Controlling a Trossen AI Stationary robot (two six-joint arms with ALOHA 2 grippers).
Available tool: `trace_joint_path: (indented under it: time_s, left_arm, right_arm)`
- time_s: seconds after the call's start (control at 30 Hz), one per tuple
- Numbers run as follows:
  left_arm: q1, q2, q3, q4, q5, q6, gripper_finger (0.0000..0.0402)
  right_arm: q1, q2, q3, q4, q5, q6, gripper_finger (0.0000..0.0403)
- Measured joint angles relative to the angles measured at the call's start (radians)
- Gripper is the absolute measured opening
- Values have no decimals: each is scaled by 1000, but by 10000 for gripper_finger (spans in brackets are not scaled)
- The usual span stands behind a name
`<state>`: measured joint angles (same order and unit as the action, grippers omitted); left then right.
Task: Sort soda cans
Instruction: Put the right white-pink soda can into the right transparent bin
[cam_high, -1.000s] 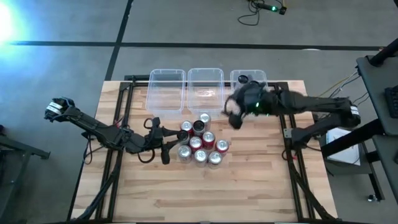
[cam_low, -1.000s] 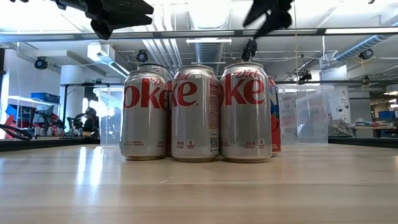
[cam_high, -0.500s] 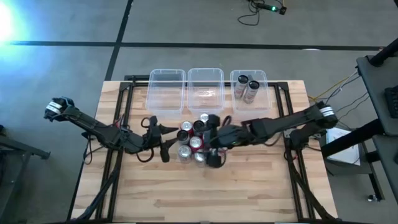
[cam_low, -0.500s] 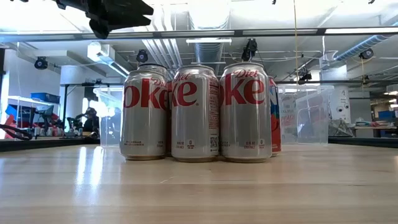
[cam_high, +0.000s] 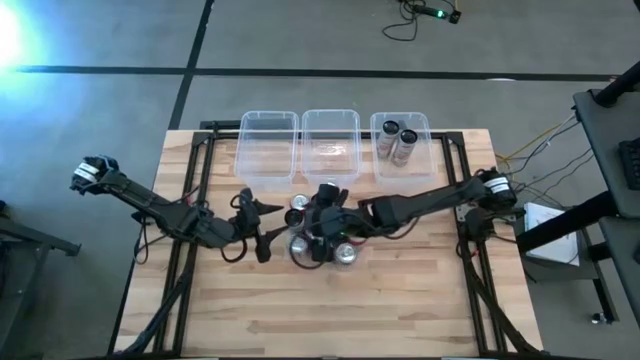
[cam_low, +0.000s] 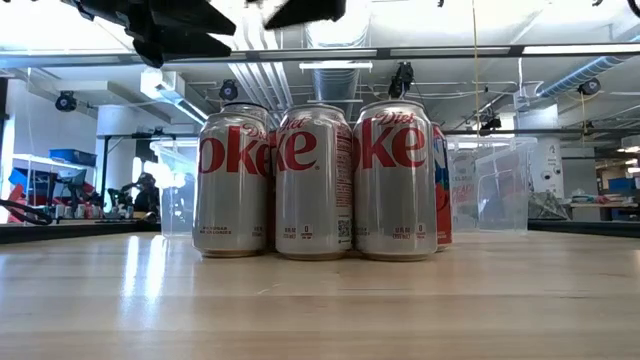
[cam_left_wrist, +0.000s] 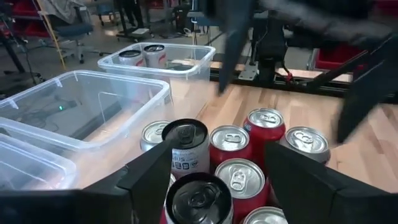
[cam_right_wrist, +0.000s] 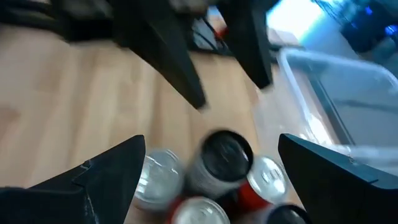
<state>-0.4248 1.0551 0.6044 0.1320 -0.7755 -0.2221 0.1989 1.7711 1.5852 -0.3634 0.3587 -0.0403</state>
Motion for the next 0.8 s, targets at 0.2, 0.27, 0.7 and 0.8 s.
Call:
trace_joint_path:
  time_s: [0.2, 0.27, 0.7, 0.8]
  left_arm:
    - [2, 1, -1, -23, 26, -15, 242]
    - [3, 1, -1, -26, 26, -15, 242]
    - [4, 7, -1, -28, 26, -21, 242]
    - [4, 7, -1, -28, 26, -22, 242]
  right_arm:
    - [-61, 12, -1, -67, 31, 91, 364]
    - [-80, 15, -1, -97, 32, 148, 364]
    - [-141, 17, -55, -167, -36, 136, 364]
    - [-157, 17, -56, -163, -73, -8, 364]
